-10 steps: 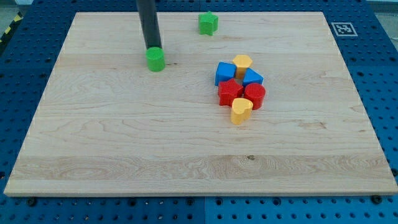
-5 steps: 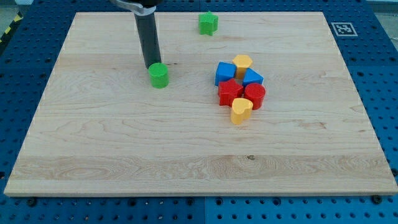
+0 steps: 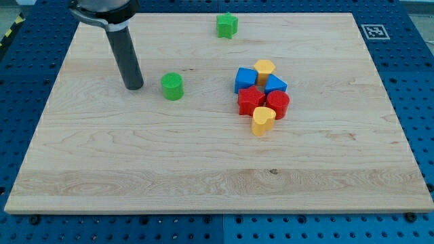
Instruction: Place the green circle to the left side of the red star
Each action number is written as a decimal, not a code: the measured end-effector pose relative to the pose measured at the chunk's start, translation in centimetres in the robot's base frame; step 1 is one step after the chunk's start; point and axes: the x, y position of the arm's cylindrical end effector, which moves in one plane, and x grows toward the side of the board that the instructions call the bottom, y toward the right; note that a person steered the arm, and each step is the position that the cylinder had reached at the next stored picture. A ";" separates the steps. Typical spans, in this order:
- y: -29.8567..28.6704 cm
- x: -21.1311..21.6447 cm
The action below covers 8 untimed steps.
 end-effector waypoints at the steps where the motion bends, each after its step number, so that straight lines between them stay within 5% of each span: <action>1: 0.0 0.0; 8: 13.8 0.3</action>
